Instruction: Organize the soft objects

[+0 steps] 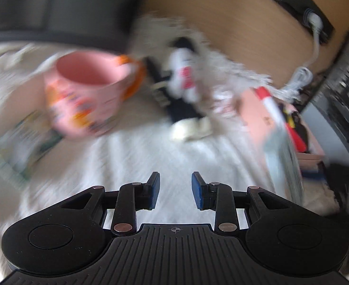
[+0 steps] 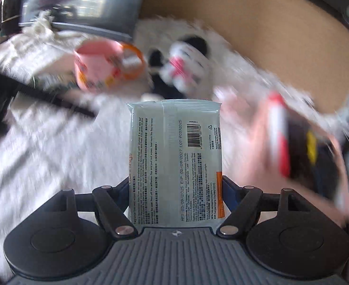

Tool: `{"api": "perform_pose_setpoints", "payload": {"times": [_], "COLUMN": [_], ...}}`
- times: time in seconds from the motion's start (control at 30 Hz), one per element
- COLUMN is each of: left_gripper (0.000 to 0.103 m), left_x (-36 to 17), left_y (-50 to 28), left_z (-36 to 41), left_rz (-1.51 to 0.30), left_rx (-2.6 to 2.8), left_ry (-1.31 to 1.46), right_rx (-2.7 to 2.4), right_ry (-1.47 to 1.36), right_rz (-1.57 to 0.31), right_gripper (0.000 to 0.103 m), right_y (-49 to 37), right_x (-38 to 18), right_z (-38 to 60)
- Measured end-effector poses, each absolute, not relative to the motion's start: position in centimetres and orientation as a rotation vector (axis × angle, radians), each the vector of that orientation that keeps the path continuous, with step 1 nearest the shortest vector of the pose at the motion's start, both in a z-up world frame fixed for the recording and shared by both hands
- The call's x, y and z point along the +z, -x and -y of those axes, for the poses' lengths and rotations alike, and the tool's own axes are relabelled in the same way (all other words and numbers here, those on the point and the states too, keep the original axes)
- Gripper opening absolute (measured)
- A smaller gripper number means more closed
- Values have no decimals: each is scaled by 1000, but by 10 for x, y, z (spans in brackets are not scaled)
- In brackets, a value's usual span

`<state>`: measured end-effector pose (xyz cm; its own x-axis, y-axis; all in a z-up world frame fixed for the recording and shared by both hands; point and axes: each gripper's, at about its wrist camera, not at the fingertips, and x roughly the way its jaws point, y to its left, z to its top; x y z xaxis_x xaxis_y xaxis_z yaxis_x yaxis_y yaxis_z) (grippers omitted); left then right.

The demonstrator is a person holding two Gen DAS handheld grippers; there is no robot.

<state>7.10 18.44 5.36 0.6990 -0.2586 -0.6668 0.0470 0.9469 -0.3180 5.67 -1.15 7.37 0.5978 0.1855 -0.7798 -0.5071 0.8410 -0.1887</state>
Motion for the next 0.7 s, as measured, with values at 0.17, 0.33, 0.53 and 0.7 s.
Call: {"api": "perform_pose_setpoints", "payload": {"times": [0.17,0.33,0.53,0.7], "left_gripper": [32,32,32,32], "left_x": [74,74,58,36], "left_y": [-147,-245,-314,-330], "left_z": [-136,-89,-59,-24], "left_rz": [-733,-809,-890,-936], "left_rx": [-295,-325,-207,-252], "left_ry": [233,145,137,16], "right_rx": [276,180,118,71], "right_ry": [396,316,263,248], "right_rz": [-875,-877,-898,-911], "right_gripper": [75,75,75,75], "right_y": [-35,-24,-20,-22], "right_x": [69,71,66,62], "right_z": [54,87,115,125]}}
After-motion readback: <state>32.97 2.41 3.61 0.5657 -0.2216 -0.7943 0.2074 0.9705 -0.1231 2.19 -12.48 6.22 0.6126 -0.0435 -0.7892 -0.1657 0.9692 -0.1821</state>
